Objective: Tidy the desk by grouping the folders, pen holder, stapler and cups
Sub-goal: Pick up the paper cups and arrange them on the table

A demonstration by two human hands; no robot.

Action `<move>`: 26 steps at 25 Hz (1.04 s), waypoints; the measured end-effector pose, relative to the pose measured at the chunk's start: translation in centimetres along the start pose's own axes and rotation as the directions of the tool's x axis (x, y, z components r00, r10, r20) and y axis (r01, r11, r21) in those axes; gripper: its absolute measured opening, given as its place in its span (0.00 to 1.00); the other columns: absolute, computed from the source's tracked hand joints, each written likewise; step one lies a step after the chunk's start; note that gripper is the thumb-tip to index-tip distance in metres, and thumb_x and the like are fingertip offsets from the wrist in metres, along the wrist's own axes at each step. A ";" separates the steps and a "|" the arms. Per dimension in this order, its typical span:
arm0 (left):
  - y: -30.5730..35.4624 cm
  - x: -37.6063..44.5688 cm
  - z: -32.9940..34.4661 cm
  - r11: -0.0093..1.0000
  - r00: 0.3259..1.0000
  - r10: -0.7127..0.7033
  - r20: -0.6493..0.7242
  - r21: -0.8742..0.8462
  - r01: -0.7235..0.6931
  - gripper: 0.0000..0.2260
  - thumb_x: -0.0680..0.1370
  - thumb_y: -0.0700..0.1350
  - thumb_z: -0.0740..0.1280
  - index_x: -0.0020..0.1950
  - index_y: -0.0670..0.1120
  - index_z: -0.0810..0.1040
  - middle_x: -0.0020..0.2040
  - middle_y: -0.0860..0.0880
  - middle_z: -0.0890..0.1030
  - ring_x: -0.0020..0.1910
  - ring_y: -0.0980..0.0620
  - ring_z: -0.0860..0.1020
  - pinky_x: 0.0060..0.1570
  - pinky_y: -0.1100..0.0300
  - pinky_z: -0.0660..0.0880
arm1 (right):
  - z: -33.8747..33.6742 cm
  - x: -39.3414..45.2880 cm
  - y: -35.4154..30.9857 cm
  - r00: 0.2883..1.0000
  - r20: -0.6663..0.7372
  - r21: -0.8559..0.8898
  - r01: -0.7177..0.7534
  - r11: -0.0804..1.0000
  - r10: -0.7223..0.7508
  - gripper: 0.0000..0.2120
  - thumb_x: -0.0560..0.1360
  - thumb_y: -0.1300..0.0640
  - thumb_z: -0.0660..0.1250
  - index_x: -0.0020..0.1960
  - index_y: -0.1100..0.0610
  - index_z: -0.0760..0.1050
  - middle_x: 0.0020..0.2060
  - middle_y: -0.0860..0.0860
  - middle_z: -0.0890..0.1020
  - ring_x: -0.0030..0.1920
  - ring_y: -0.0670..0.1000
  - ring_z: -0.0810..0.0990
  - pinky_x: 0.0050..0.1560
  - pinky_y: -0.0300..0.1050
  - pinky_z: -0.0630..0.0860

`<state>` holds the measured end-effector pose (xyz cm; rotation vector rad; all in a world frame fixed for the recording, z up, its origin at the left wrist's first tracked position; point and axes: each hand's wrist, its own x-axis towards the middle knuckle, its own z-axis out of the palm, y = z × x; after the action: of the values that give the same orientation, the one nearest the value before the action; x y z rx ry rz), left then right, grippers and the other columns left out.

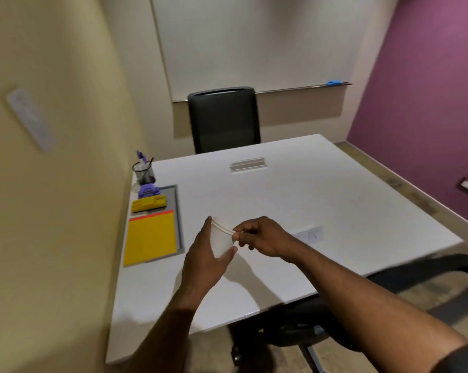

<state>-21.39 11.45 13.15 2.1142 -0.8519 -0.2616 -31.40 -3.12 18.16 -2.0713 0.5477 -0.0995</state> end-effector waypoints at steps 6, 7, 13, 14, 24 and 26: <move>13.7 -0.7 7.3 0.979 0.979 0.205 0.007 -0.001 -0.205 0.40 0.72 0.56 0.72 0.78 0.54 0.54 0.74 0.51 0.67 0.68 0.49 0.71 0.57 0.61 0.68 | -12.6 -8.2 4.4 0.972 -0.223 0.040 0.082 0.996 -0.071 0.09 0.76 0.50 0.67 0.53 0.49 0.83 0.49 0.44 0.85 0.45 0.43 0.79 0.49 0.41 0.75; 15.8 -1.1 8.6 0.974 0.974 0.227 0.000 0.002 -0.227 0.41 0.72 0.56 0.72 0.78 0.54 0.54 0.75 0.52 0.66 0.68 0.49 0.70 0.58 0.61 0.68 | -14.7 -9.7 5.2 0.969 -0.234 0.043 0.094 0.995 -0.082 0.10 0.77 0.49 0.66 0.54 0.49 0.83 0.49 0.43 0.84 0.47 0.44 0.79 0.52 0.42 0.76; 24.7 -2.2 15.3 0.964 0.965 0.259 0.038 0.053 -0.260 0.41 0.72 0.57 0.72 0.78 0.56 0.52 0.76 0.52 0.64 0.69 0.50 0.69 0.61 0.59 0.70 | -24.3 -14.8 9.9 0.951 -0.291 0.009 0.108 0.994 -0.100 0.11 0.77 0.50 0.65 0.55 0.50 0.82 0.48 0.44 0.83 0.53 0.47 0.80 0.56 0.44 0.75; 25.4 -2.0 16.0 0.965 0.966 0.254 0.045 0.054 -0.257 0.41 0.72 0.57 0.72 0.78 0.57 0.52 0.75 0.52 0.65 0.68 0.50 0.70 0.62 0.56 0.72 | -25.5 -14.9 10.6 0.945 -0.311 0.008 0.113 0.994 -0.105 0.10 0.77 0.49 0.66 0.54 0.49 0.83 0.48 0.43 0.84 0.53 0.48 0.80 0.56 0.44 0.76; 24.5 5.6 19.4 0.992 0.993 0.101 0.061 0.073 -0.105 0.41 0.73 0.57 0.72 0.78 0.53 0.52 0.76 0.50 0.66 0.68 0.47 0.71 0.59 0.58 0.70 | -33.1 -9.1 17.7 0.856 -0.516 0.113 0.046 0.993 0.019 0.06 0.76 0.48 0.67 0.47 0.48 0.80 0.44 0.46 0.84 0.47 0.48 0.81 0.43 0.43 0.75; 23.7 7.1 20.0 0.994 0.997 0.065 0.043 0.089 -0.068 0.41 0.73 0.57 0.71 0.79 0.52 0.53 0.76 0.50 0.66 0.69 0.46 0.70 0.60 0.57 0.69 | -33.7 -7.5 20.1 0.858 -0.513 0.065 0.005 0.998 0.029 0.05 0.75 0.49 0.67 0.48 0.49 0.80 0.45 0.45 0.84 0.46 0.46 0.81 0.44 0.40 0.73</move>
<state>-36.56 -15.83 19.12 2.1661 -0.9722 -0.2349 -54.56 -35.60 20.76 -1.9722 0.8679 -0.6727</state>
